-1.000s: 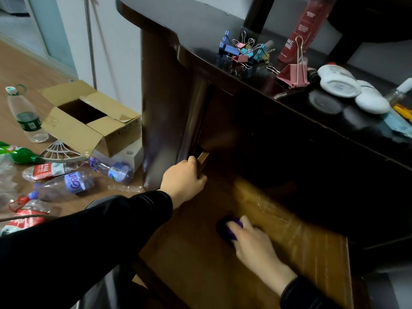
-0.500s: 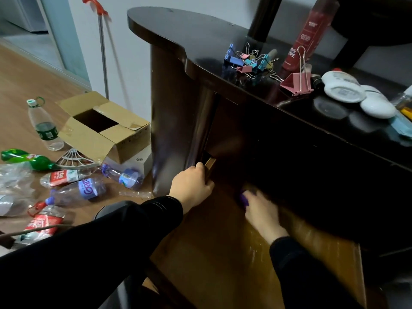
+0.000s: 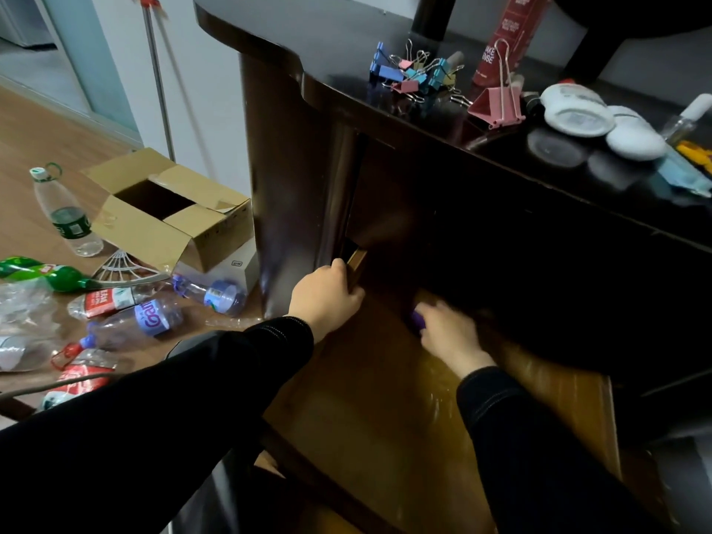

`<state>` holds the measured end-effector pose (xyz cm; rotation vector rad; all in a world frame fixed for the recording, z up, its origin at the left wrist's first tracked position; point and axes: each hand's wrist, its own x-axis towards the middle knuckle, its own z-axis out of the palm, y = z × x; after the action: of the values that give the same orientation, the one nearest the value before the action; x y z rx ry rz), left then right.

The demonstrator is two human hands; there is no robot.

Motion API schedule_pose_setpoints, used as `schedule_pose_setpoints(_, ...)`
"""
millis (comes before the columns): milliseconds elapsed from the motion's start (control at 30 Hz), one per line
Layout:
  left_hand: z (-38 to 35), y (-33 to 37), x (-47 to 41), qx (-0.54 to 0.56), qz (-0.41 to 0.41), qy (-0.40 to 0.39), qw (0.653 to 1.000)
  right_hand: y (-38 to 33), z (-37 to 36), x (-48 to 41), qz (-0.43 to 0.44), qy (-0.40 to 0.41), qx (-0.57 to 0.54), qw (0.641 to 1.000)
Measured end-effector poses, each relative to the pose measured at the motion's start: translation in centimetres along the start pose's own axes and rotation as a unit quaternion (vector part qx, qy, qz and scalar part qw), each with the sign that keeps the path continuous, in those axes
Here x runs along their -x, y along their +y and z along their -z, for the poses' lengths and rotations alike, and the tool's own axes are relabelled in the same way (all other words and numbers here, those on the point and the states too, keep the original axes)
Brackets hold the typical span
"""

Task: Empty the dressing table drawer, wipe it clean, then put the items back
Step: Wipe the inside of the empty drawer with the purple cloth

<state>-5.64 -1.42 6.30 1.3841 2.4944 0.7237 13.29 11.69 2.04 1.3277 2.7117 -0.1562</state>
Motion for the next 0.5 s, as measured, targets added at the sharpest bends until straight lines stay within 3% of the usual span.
schedule_pose_setpoints(133, -0.3, -0.1, -0.4, 0.003, -0.001, 0.008, 1.0, -0.5, -3.4, 6.8, 0.158, -0.048, -0.004, 0.986)
schedule_pose_setpoints(200, -0.4, 0.0, -0.5, -0.007, -0.01, 0.013, 1.0, -0.1, -4.4, 8.3, 0.179, -0.084, -0.011, 0.98)
schedule_pose_setpoints(267, -0.4, 0.1, -0.3, -0.004, -0.006, 0.016, 1.0, 0.5, -4.3, 6.8, 0.164, -0.045, -0.024, 0.985)
schedule_pose_setpoints(400, 0.0, 0.1, 0.2, -0.005, 0.0, 0.012, 1.0, 1.6, -2.5, 2.4, 0.013, 0.025, -0.017, 0.999)
schedule_pose_setpoints(500, 0.1, 0.0, 0.4, -0.007, -0.002, 0.007, 1.0, 1.0, -2.1, 3.2, 0.021, 0.009, -0.014, 1.0)
